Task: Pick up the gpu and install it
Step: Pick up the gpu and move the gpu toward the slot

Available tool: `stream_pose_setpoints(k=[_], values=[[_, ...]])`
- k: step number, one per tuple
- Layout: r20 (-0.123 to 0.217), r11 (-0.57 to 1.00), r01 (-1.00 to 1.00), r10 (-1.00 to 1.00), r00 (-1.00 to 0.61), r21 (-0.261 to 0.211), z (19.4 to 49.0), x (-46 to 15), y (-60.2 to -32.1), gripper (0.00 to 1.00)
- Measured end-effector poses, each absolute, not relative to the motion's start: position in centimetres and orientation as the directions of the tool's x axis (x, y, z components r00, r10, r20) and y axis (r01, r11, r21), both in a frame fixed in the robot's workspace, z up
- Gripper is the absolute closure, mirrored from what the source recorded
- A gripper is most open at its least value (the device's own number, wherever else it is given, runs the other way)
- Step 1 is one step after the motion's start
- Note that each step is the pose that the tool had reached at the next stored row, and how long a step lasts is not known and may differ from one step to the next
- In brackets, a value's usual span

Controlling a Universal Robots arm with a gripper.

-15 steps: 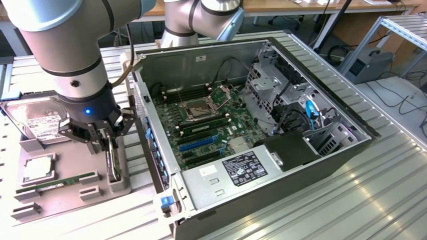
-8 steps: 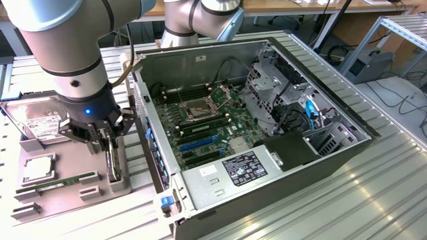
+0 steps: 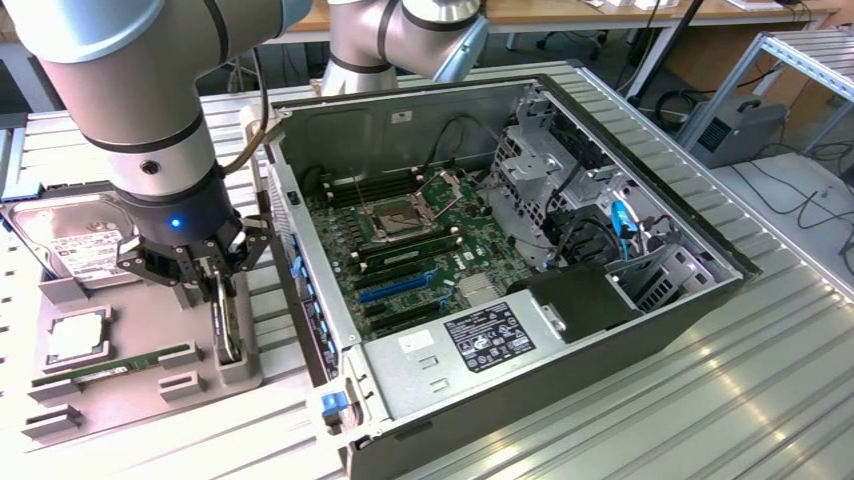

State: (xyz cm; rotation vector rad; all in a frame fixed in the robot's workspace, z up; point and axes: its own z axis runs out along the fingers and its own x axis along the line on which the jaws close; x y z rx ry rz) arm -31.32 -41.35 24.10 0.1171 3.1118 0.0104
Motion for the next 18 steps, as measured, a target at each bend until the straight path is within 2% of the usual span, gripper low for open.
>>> stream_pose_setpoints(k=[18], values=[[-0.027,0.997,0.075,0.075,-0.997,0.008,25.7,-31.3,-41.3,0.73]])
